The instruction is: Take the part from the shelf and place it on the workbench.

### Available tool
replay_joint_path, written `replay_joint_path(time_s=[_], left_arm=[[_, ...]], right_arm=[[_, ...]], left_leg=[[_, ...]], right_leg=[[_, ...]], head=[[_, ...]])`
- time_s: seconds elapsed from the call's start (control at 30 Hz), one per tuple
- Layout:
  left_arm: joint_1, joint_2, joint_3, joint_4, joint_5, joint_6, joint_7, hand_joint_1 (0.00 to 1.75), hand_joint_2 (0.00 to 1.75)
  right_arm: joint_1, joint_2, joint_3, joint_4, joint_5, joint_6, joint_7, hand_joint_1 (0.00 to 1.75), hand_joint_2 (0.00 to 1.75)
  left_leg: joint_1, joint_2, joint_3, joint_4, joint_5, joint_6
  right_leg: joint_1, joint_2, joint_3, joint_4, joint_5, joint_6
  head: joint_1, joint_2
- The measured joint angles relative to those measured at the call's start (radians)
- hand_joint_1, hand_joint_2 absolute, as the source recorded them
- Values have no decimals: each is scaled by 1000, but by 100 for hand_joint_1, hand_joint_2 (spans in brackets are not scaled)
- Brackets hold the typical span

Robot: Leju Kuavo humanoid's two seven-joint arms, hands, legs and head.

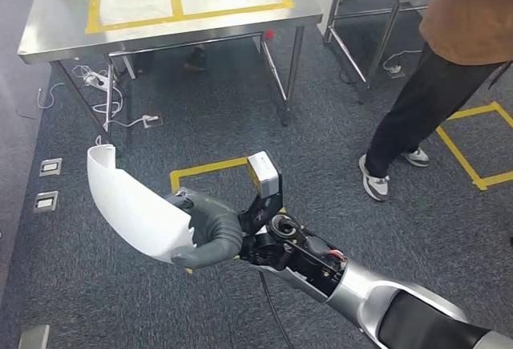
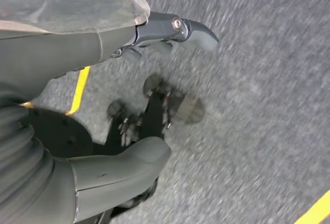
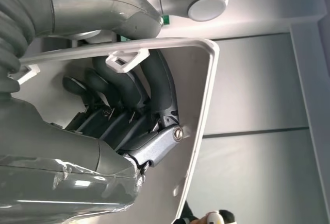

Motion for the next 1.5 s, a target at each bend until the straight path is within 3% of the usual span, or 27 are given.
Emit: replay_joint_path(time_s=[0.1, 0.13, 0.17, 0.2, 0.27, 0.3, 0.33, 0.37, 0.43, 0.5, 0.6, 0.67, 0.7, 0.77, 0.83, 0.93, 1.0, 1.03, 1.1, 1.13, 1.17, 1.2, 1.27, 1.3, 1.33, 1.4, 1.5], left_arm=[[0, 1, 0, 0, 0, 0, 0, 0, 175], [1, 0, 0, 0, 0, 0, 0, 0, 175], [2, 0, 0, 0, 0, 0, 0, 0, 175], [3, -1, 0, 0, 0, 0, 0, 0, 175], [3, -4, 0, 0, 1, -1, 0, 0, 175], [3, -5, 0, 0, 2, -1, 0, 0, 175], [2, -6, 0, 0, 2, -2, 1, 0, 175], [2, -7, 0, 0, 3, -2, 3, 0, 175], [0, -7, 0, 0, 4, -3, 5, 0, 175], [-2, -8, 0, 0, 4, -4, 5, 0, 175], [-5, -8, 0, 0, 5, -5, 5, 0, 175], [-1, -7, 0, 0, 6, -5, 6, 0, 175], [0, -6, 0, 0, 6, -5, 7, 0, 175], [2, -5, 0, 0, 7, -5, 7, 0, 175], [0, -4, 0, 0, 9, -6, 7, 0, 175], [1, -4, 0, 0, 12, -7, 7, 0, 175], [2, -5, 0, 0, 13, -7, 7, 0, 175], [1, -4, 0, 0, 13, -8, 7, 0, 175], [-1, -4, 0, 0, 13, -8, 7, 0, 175], [-1, -3, 0, 0, 13, -8, 7, 0, 175], [0, -4, 0, 0, 13, -8, 7, 0, 175], [1, -4, 0, 0, 13, -8, 7, 0, 175], [3, -5, 0, 0, 13, -8, 7, 0, 175], [2, -6, 0, 0, 13, -8, 7, 0, 175], [1, -7, 0, 0, 13, -8, 7, 0, 175], [-2, -8, 0, 0, 11, -8, 7, 0, 175], [-4, -7, 0, 0, 10, -8, 7, 0, 175]], right_arm=[[1, -1, 0, 0, 0, 0, 0, 166, 175], [3, -2, 0, 0, 0, 0, 0, 166, 175], [5, -3, 0, 0, 0, 0, 0, 166, 175], [5, -4, 0, 0, 0, 0, 0, 166, 175], [5, -6, 0, 1, 0, 0, 0, 166, 175], [6, -7, 0, 1, 0, 0, 0, 166, 175], [7, -8, 0, 2, 0, 0, 0, 166, 175], [8, -9, 0, 2, 0, 0, 0, 166, 175], [7, -8, 0, 1, 0, 0, 0, 166, 175], [4, -8, -1, -1, 0, 0, -1, 166, 175], [3, -7, 0, -2, 0, 1, -1, 166, 175], [5, -7, 0, -2, 0, 1, -1, 166, 175], [5, -7, 0, -2, 0, 2, -1, 166, 175], [5, -7, 1, -2, 0, 2, 0, 166, 175], [4, -7, 1, -2, 0, 4, 1, 166, 175], [4, -7, 0, -2, 0, 6, 2, 166, 175], [3, -7, 0, -2, 0, 6, 2, 166, 175], [2, -7, 0, -3, 0, 6, 2, 166, 175], [2, -8, 0, -2, 0, 7, 2, 166, 175], [4, -8, 0, -2, 0, 6, 2, 166, 175], [6, -8, 0, -2, 0, 6, 2, 166, 175], [8, -8, 0, -2, 0, 6, 2, 166, 175], [8, -8, 0, -2, 0, 6, 2, 166, 175], [7, -8, 0, -2, 0, 6, 2, 166, 175], [6, -8, 0, -2, 0, 6, 2, 166, 175], [4, -8, -1, -2, 0, 5, 2, 166, 175], [3, -6, -1, -4, 0, 4, 2, 166, 175]], left_leg=[[0, -1, 35, -4, -25, 8], [0, -2, 49, -4, -35, 8], [0, -4, 64, -4, -46, 7], [-1, -5, 81, -4, -58, 6], [-2, -7, 112, -4, -81, 2], [-3, -10, 121, -3, -91, -2], [-4, -11, 126, -3, -100, -8], [-5, -13, 130, -3, -105, -14], [-5, -12, 133, 0, -108, -23], [-3, -7, 103, 60, -108, -32], [5, -3, -28, 243, -159, -50], [12, -2, -85, 276, -177, -60], [15, -1, -89, 243, -153, -63], [20, 3, -62, 112, -46, -67], [18, 9, -39, 17, 17, -58], [12, 9, -33, 9, 21, -35], [14, 7, -22, 6, 16, -22], [14, 7, -15, 4, 12, -16], [9, 7, -2, 4, 1, -5], [6, 6, 5, 4, -6, -2], [2, 5, 15, 4, -14, -1], [-1, 3, 26, 5, -22, 0], [-5, 0, 51, 4, -39, 0], [-8, -1, 60, 4, -46, -2], [-8, -3, 64, 4, -51, -5], [-9, -3, 65, 2, -56, -13], [-10, 0, 62, 18, -72, -27]], right_leg=[[-1, 0, -129, 190, -64, 9], [-1, 0, -164, 220, -79, 9], [-1, 0, -185, 217, -76, 9], [0, 0, -192, 183, -48, 5], [7, 1, -185, 60, 73, -8], [11, 1, -181, 10, 119, -16], [14, 2, -177, -22, 156, -23], [17, 2, -175, -36, 167, -30], [15, 2, -157, -45, 169, -40], [9, 1, -136, -63, 168, -48], [6, -1, -112, -75, 155, -55], [5, 1, -96, -75, 139, -55], [3, 2, -85, -75, 131, -53], [-1, 4, -64, -75, 111, -44], [0, 5, -52, -73, 95, -30], [2, 6, -45, -75, 77, -11], [-1, 4, -53, -44, 52, -1], [-2, 3, -75, 5, 29, 3], [-2, 2, -154, 153, -24, 5], [-2, 2, -193, 214, -36, 5], [-1, 2, -219, 242, -28, 3], [0, 2, -226, 230, 1, -1], [7, 2, -189, 105, 97, -17], [11, 2, -165, 42, 133, -24], [15, 2, -142, -8, 150, -31], [19, 2, -122, -42, 144, -36], [10, 5, -101, -68, 139, -42]], head=[[9, 0], [12, 0], [16, 0], [19, 0], [27, 0], [28, 0], [28, 0], [26, 0], [23, 0], [18, 0], [9, 0], [7, 0], [5, 0], [1, 0], [-6, 0], [-8, 0], [-3, 0], [2, 0], [12, 0], [16, 0], [19, 0], [22, 0], [28, 0], [27, 0], [27, 0], [25, 0], [23, 0]])
